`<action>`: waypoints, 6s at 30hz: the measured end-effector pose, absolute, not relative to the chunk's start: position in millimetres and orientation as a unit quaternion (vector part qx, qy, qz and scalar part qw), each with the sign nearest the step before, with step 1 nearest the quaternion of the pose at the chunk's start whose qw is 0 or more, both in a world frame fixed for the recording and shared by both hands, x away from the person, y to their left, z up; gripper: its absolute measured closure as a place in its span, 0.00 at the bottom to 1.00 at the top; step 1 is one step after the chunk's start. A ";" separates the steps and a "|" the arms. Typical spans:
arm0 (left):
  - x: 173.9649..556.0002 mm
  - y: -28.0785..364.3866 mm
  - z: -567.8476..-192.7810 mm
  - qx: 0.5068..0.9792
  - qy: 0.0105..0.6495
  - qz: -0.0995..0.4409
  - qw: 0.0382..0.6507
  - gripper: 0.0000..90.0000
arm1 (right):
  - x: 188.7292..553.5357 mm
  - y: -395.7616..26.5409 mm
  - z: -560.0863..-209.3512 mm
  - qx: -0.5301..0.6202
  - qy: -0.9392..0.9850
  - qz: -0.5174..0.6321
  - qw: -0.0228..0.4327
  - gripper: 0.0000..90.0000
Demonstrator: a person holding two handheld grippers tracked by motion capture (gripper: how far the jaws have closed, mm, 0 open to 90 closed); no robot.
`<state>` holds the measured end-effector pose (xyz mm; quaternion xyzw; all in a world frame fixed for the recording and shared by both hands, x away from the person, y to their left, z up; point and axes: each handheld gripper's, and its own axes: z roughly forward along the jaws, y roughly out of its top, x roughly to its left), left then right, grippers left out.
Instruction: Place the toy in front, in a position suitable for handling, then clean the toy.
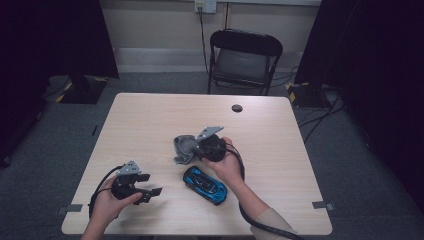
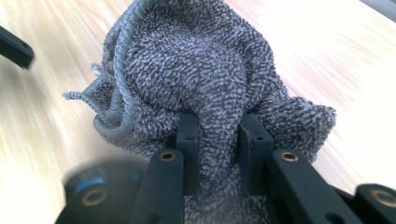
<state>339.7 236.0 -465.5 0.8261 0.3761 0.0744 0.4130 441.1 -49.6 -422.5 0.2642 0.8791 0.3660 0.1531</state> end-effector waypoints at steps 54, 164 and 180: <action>355.0 112.2 -473.0 0.868 0.277 0.092 0.403 0.27 | 410.1 -104.5 -468.9 0.258 0.899 0.327 0.137 0.81; 358.5 120.7 -477.5 0.853 0.282 0.092 0.430 0.29 | 410.8 -137.0 -462.3 0.287 0.885 0.336 0.149 0.80; 357.7 121.7 -478.8 0.850 0.284 0.094 0.434 0.30 | 397.5 -127.8 -467.4 0.244 0.900 0.335 0.132 0.80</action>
